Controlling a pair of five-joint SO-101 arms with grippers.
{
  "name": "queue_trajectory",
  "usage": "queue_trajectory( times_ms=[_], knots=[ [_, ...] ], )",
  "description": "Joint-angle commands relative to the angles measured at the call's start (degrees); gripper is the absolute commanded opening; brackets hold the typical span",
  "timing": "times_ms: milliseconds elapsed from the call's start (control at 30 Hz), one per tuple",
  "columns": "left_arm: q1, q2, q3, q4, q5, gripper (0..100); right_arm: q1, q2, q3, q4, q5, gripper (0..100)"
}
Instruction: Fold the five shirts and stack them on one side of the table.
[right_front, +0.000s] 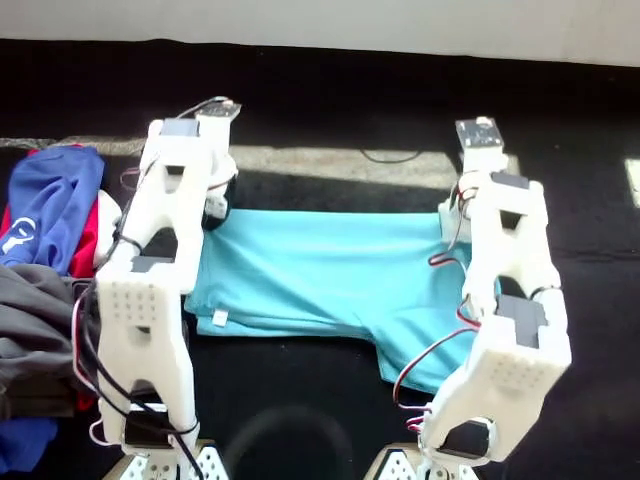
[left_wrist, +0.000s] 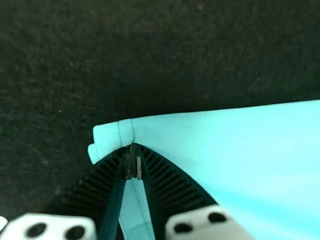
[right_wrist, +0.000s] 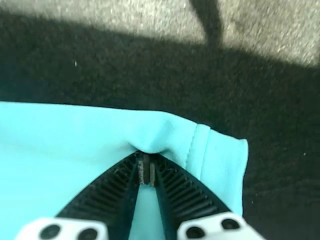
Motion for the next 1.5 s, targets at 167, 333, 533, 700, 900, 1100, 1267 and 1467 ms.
queue_trajectory(
  times_ms=[167, 333, 533, 700, 900, 1100, 1267, 1467],
  knots=[
    [-0.22, 13.49, -41.71, 20.75, 0.44, 1, 0.66, 1.01, -14.46, 7.25, -0.44, 0.8],
    [0.04, 11.47, -39.08, 20.92, 0.53, 1, 0.57, -3.03, -17.80, 14.55, -0.53, 0.8],
    [2.33, -6.20, -15.52, 20.84, 0.44, 1, 0.40, -13.58, -17.19, 20.97, -0.26, 0.8],
    [2.86, -22.11, 12.97, 14.68, 0.18, 1, 0.31, -19.65, -17.19, 25.98, -0.09, 0.8],
    [3.65, -32.92, 45.49, -8.97, -0.09, 1, 0.31, -21.32, -17.19, 33.01, -0.09, 0.8],
    [4.09, -34.86, 57.71, -19.25, 0.26, 1, 0.31, -21.49, -17.19, 40.04, -0.09, 0.8],
    [4.62, -36.97, 61.23, -16.62, 0.35, 1, 0.31, -21.93, -13.93, 39.78, -0.09, 0.8],
    [4.70, -52.09, 66.24, -10.46, 0.35, 1, 0.31, -30.99, 6.46, 26.24, 0.00, 0.8]
  ],
)
